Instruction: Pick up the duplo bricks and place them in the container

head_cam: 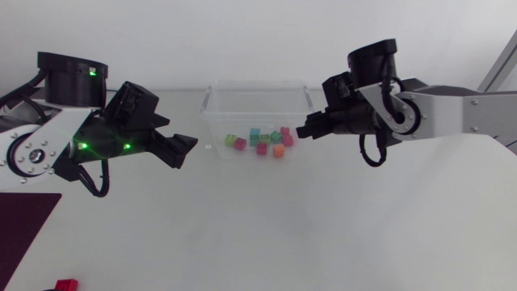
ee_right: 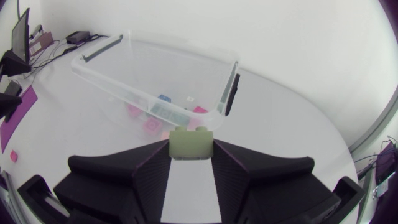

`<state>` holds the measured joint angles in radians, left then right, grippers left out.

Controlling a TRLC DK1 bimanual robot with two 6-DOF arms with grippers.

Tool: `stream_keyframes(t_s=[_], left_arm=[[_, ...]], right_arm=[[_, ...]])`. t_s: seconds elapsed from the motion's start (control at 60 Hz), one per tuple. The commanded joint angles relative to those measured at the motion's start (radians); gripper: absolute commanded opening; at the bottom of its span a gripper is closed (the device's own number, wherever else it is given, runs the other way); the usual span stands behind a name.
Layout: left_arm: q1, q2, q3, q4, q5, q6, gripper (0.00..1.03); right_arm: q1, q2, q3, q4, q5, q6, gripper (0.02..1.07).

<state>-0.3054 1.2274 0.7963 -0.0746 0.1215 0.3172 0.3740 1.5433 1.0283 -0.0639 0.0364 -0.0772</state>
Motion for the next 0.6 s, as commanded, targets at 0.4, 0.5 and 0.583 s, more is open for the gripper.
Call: stream_keyframes(t_s=[0.4,0.5,0.583], left_arm=[[0.1,-0.026,-0.04,0.025,-0.003,-0.081,0.98],[0.115,-0.026,-0.046,0.03,-0.003,-0.081,0.98],[0.123,-0.031,-0.048,0.03,-0.003,-0.081,0.99]], right_arm=[[0.108,0.15,0.234,0.019,0.091,0.028,0.33],[0.108,0.241,0.3,0.056,0.095,0.027,0.33],[0.108,0.301,0.348,0.068,0.099,0.025,0.33]])
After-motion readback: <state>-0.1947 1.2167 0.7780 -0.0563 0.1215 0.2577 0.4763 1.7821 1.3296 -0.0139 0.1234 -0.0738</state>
